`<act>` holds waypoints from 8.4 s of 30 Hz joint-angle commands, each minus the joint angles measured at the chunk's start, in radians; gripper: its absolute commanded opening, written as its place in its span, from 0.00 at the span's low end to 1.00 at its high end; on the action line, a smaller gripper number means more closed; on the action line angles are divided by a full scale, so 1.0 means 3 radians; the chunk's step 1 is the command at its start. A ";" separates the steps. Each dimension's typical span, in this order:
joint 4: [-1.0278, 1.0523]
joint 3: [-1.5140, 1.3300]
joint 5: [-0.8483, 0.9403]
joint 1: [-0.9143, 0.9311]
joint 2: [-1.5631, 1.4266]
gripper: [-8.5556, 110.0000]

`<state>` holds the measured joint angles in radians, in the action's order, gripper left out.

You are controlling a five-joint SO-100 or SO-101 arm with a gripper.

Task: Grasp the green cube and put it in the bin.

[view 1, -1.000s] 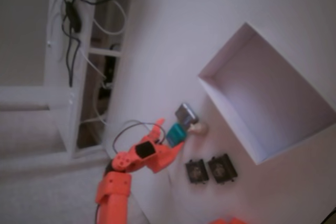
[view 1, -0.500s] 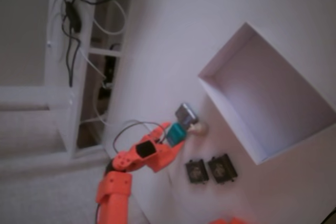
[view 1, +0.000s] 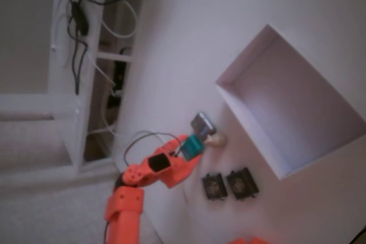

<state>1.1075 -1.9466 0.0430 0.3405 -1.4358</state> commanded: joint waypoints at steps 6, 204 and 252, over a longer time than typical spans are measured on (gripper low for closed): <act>-0.0046 -0.0031 0.0015 0.0010 0.0036 0.23; 0.0056 -0.1104 0.0092 -0.0931 -0.1130 0.19; 0.0752 0.1324 0.0107 0.0772 -0.0491 0.00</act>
<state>1.3545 -1.6552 0.0736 0.4617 -1.6122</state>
